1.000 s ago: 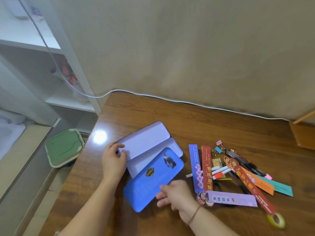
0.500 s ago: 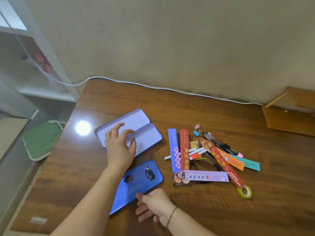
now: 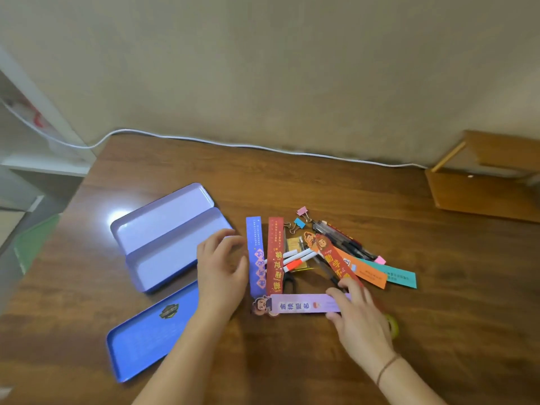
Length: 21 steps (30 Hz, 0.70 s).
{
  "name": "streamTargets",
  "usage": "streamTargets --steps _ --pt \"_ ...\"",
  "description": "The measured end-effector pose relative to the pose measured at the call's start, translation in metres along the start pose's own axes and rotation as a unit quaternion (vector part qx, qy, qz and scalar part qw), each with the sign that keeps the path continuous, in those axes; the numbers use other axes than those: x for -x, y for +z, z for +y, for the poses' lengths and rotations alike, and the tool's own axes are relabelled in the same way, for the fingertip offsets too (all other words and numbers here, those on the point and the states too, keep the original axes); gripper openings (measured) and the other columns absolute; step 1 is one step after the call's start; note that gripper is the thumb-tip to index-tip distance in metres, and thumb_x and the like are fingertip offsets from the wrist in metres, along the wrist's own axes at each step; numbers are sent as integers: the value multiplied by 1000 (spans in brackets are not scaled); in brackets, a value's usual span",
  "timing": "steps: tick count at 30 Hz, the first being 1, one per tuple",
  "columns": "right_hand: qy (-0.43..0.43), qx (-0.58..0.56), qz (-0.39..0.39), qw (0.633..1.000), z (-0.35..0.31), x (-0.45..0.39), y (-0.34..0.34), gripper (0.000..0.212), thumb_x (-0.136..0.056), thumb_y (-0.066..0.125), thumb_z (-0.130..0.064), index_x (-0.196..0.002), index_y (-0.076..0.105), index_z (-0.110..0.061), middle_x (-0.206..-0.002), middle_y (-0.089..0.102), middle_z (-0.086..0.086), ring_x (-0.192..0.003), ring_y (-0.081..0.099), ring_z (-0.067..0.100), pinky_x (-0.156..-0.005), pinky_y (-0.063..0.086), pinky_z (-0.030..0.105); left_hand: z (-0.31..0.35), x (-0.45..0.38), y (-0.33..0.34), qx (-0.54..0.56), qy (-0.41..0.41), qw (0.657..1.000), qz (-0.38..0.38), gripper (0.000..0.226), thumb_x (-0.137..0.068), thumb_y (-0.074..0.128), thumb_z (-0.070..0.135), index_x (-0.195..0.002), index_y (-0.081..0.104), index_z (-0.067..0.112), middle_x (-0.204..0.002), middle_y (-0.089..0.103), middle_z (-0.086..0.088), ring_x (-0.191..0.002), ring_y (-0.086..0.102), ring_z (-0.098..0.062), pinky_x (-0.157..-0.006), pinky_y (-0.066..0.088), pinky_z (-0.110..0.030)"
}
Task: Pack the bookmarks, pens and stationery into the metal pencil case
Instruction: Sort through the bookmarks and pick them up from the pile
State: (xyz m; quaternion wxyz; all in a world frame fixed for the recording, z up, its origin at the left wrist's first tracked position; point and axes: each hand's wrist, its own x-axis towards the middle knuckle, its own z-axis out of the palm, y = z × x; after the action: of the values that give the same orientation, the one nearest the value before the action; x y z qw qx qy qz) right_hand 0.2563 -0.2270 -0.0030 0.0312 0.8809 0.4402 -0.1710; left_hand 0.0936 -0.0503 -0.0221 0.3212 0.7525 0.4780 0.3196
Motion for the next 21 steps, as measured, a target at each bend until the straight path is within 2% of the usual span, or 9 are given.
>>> streamTargets --steps 3,6,9,12,15,17,18,20,21 --pt "-48 -41 14 998 15 -1 1 41 -89 55 -51 -128 48 -40 -132 39 -20 -124 37 4 -77 41 13 15 11 15 38 -24 998 33 18 -84 64 7 -97 71 17 -113 64 1 -112 53 -22 -93 42 -32" --pt "-43 -142 18 989 30 -2 3 27 -86 58 -53 -110 58 -41 -99 54 -27 -104 53 2 -69 40 10 28 13 28 120 -47 987 99 14 -86 61 17 -98 69 15 -107 67 -3 -106 60 -20 -92 51 -37" --pt "29 -351 57 934 35 -12 5 9 -84 69 -38 -89 64 -34 -83 64 -26 -83 63 5 -58 48 15 40 11 45 258 -101 948 158 22 -91 53 31 -99 66 16 -101 67 -7 -94 65 -19 -87 53 -40" --pt "23 -523 70 849 23 -27 -2 9 -79 77 -20 -80 69 -25 -75 73 -19 -72 69 4 -57 54 17 55 15 71 356 -127 922 87 33 -89 48 45 -101 67 21 -101 70 -5 -93 67 -23 -83 54 -37" --pt "-45 -555 39 829 0 -36 -7 7 -78 78 -18 -81 73 -22 -77 75 -12 -67 70 5 -59 54 21 68 23 89 361 -87 928 -24 34 -84 52 46 -91 68 16 -84 70 -5 -75 64 -9 -68 52 -21" --pt "-88 -551 30 829 -8 -39 -7 12 -79 76 -32 -87 74 -23 -79 75 -11 -71 70 4 -63 54 22 69 20 90 364 -72 928 -38 23 -86 59 36 -79 71 18 -75 73 -6 -68 66 -9 -63 53 -21" --pt "-108 -518 54 847 -5 -41 -5 25 -79 71 -46 -91 73 -25 -82 74 -15 -75 68 1 -65 52 19 70 16 86 385 -82 919 -33 19 -88 61 28 -76 72 19 -70 73 -5 -63 67 -12 -59 55 -23" --pt "-111 -366 159 910 12 -46 -7 48 -78 50 -71 -95 70 -31 -87 69 -22 -83 62 -2 -66 48 18 64 2 75 444 -110 889 -12 19 -91 61 19 -75 70 19 -55 64 -4 -49 61 -16 -48 52 -24" --pt "-86 -261 209 939 28 -49 -9 48 -78 43 -73 -94 67 -34 -87 65 -22 -83 59 -1 -62 45 19 58 -6 68 459 -118 881 -7 21 -94 58 20 -77 70 18 -52 58 -2 -45 54 -17 -45 48 -23"
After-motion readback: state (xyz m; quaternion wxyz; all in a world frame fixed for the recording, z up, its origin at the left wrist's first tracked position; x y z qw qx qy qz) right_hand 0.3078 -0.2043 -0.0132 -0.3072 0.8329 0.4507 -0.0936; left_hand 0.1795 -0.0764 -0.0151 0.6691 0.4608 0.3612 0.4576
